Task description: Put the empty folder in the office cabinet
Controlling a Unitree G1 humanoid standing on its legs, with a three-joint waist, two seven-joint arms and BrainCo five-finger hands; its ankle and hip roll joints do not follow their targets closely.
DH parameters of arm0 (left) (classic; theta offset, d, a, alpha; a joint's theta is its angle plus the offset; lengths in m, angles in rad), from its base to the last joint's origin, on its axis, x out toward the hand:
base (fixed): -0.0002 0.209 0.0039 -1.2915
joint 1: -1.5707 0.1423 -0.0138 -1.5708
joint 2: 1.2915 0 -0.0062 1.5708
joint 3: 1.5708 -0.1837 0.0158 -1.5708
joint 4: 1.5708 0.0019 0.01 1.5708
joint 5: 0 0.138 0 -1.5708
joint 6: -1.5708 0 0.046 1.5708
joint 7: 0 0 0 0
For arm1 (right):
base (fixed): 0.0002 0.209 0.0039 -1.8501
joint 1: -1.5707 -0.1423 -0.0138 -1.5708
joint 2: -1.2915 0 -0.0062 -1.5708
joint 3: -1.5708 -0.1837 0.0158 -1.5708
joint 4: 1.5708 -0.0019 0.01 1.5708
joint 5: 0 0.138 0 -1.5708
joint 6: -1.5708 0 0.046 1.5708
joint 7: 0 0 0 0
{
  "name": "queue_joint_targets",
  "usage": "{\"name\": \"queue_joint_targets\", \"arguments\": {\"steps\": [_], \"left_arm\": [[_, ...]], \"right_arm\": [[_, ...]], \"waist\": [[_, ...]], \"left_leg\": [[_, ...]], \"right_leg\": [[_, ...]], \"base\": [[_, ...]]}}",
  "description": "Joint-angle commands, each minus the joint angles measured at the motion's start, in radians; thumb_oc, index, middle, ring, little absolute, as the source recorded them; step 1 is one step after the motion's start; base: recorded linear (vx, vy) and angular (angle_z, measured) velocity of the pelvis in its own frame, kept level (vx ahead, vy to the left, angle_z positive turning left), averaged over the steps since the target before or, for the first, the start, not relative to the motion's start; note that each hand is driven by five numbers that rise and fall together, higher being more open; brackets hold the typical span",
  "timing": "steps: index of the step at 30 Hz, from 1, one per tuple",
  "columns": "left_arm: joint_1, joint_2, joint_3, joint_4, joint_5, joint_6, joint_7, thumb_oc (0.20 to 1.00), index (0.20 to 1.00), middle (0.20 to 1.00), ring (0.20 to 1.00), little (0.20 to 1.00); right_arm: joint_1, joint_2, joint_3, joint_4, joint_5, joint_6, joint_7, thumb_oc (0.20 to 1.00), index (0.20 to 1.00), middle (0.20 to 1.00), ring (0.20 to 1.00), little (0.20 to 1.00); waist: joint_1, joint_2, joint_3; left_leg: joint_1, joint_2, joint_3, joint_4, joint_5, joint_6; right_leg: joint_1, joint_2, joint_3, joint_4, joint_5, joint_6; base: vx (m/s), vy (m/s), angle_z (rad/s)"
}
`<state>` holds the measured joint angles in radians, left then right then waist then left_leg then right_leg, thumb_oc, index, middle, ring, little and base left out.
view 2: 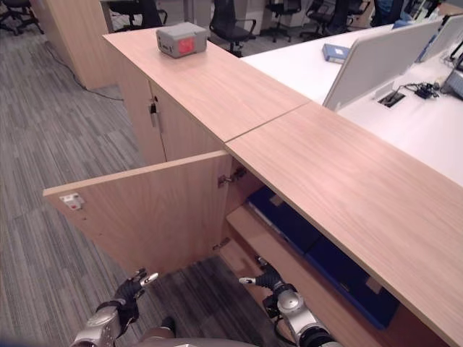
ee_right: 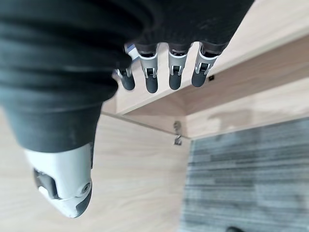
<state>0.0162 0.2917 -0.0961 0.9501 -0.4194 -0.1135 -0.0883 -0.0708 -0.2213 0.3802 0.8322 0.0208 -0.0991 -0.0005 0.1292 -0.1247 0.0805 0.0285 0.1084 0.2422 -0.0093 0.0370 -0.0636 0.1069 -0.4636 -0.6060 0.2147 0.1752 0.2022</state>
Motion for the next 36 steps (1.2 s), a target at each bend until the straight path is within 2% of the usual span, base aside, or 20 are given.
{"name": "queue_joint_targets", "arguments": {"steps": [1, 2, 3, 5, 7, 8, 11, 12, 14, 22, 32, 36], "left_arm": [[-0.049, -0.007, -0.025, -0.034, 0.007, -0.033, 0.009, 1.000, 1.000, 1.000, 1.000, 1.000], [-0.049, -0.003, -0.030, -0.042, 0.001, -0.034, 0.012, 1.000, 1.000, 1.000, 1.000, 1.000], [-0.048, 0.001, -0.043, -0.047, 0.008, -0.036, 0.012, 1.000, 1.000, 1.000, 1.000, 1.000], [-0.052, 0.001, -0.061, -0.047, 0.025, -0.038, 0.008, 1.000, 1.000, 1.000, 1.000, 1.000], [-0.062, -0.013, -0.070, -0.036, 0.030, -0.040, 0.007, 1.000, 1.000, 1.000, 1.000, 1.000], [-0.065, -0.020, -0.067, -0.015, 0.032, -0.040, 0.009, 1.000, 1.000, 1.000, 1.000, 1.000], [-0.059, -0.029, -0.068, -0.016, 0.030, -0.043, 0.009, 1.000, 1.000, 1.000, 1.000, 1.000], [0.008, 0.066, -0.014, -0.035, 0.018, -0.012, -0.094, 1.000, 1.000, 1.000, 1.000, 1.000], [0.045, 0.089, 0.002, -0.094, 0.022, -0.046, -0.076, 1.000, 1.000, 1.000, 1.000, 1.000], [0.038, 0.063, 0.054, -0.038, 0.054, -0.061, -0.027, 1.000, 1.000, 1.000, 1.000, 1.000], [0.044, 0.079, 0.124, -0.147, 0.006, -0.086, 0.010, 1.000, 1.000, 1.000, 1.000, 1.000], [0.035, 0.114, 0.144, -0.233, -0.004, -0.100, 0.005, 1.000, 1.000, 1.000, 1.000, 1.000]], "right_arm": [[-0.041, -0.001, -0.033, -0.001, 0.076, -0.016, -0.020, 1.000, 1.000, 1.000, 1.000, 1.000], [-0.040, -0.003, -0.033, -0.005, 0.084, -0.018, -0.022, 1.000, 1.000, 1.000, 1.000, 1.000], [-0.033, -0.002, -0.029, -0.011, 0.097, -0.024, -0.024, 1.000, 1.000, 1.000, 1.000, 1.000], [-0.026, 0.002, -0.027, -0.015, 0.104, -0.029, -0.029, 1.000, 1.000, 1.000, 1.000, 1.000], [-0.020, -0.003, -0.032, -0.001, 0.110, -0.033, -0.035, 1.000, 1.000, 1.000, 1.000, 1.000], [-0.014, -0.008, -0.032, 0.016, 0.114, -0.034, -0.035, 1.000, 1.000, 1.000, 1.000, 1.000], [-0.004, -0.011, -0.036, 0.019, 0.112, -0.034, -0.035, 1.000, 1.000, 1.000, 1.000, 1.000], [0.018, -0.056, -0.065, -0.010, 0.114, -0.035, -0.010, 1.000, 1.000, 1.000, 1.000, 1.000], [0.034, -0.086, -0.095, -0.036, 0.109, -0.044, -0.010, 1.000, 1.000, 1.000, 1.000, 1.000], [0.080, -0.095, -0.133, -0.036, 0.105, -0.043, -0.006, 1.000, 1.000, 1.000, 1.000, 1.000], [0.096, -0.116, -0.159, -0.032, 0.086, -0.033, -0.007, 1.000, 1.000, 1.000, 1.000, 1.000], [0.098, -0.127, -0.165, -0.031, 0.072, -0.034, -0.003, 1.000, 1.000, 1.000, 1.000, 1.000]], "waist": [[-0.006, 0.016, 0.041], [-0.016, 0.024, 0.046], [-0.023, 0.036, 0.042], [-0.018, 0.033, 0.035], [-0.016, 0.029, 0.032], [-0.017, 0.031, 0.014], [-0.021, 0.035, 0.005], [-0.017, 0.050, 0.004], [-0.017, 0.062, -0.004], [-0.039, 0.071, -0.024], [-0.048, 0.089, -0.030], [-0.056, 0.095, -0.031]], "left_leg": [[0.050, 0.045, -0.024, -0.008, -0.082, -0.028], [0.058, 0.037, -0.044, -0.019, -0.077, -0.022], [0.069, 0.015, -0.076, -0.049, -0.064, -0.003], [0.057, -0.007, -0.096, -0.062, -0.054, 0.011], [0.053, -0.022, -0.122, -0.069, -0.046, 0.009], [0.054, -0.025, -0.118, -0.074, -0.048, 0.002], [0.054, -0.023, -0.122, -0.076, -0.046, -0.003], [0.053, -0.026, -0.128, -0.077, -0.042, -0.005], [0.048, -0.032, -0.134, -0.078, -0.041, -0.007], [0.060, -0.028, -0.137, -0.078, -0.043, -0.024], [0.080, -0.026, -0.125, -0.078, -0.048, -0.033], [0.083, -0.024, -0.115, -0.078, -0.049, -0.035]], "right_leg": [[-0.110, 0.035, 0.128, 0.029, 0.010, 0.060], [-0.124, 0.084, 0.193, 0.042, -0.036, 0.060], [-0.136, 0.161, 0.235, 0.055, -0.121, 0.047], [-0.125, 0.198, 0.204, 0.036, -0.168, 0.022], [-0.102, 0.214, 0.218, -0.021, -0.176, 0.012], [-0.077, 0.212, 0.217, -0.078, -0.167, 0.015], [-0.058, 0.211, 0.224, -0.111, -0.157, 0.017], [-0.047, 0.209, 0.225, -0.127, -0.151, 0.018], [-0.032, 0.203, 0.217, -0.153, -0.144, 0.020], [0.021, 0.196, 0.204, -0.230, -0.125, 0.024], [0.047, 0.185, 0.206, -0.267, -0.109, 0.028], [0.045, 0.181, 0.209, -0.270, -0.101, 0.032]], "base": [[0.03, 0.232, 0.52], [0.06, 0.322, 0.75], [0.05, 0.272, 0.66], [0.01, 0.131, 0.60], [0.01, -0.001, 0.63], [0.03, -0.024, 0.31], [0.02, -0.005, 0.00], [0.00, 0.042, -0.03], [0.00, 0.026, -0.02], [0.03, -0.022, 0.09], [0.00, 0.001, -0.01], [0.00, 0.022, -0.06]]}}
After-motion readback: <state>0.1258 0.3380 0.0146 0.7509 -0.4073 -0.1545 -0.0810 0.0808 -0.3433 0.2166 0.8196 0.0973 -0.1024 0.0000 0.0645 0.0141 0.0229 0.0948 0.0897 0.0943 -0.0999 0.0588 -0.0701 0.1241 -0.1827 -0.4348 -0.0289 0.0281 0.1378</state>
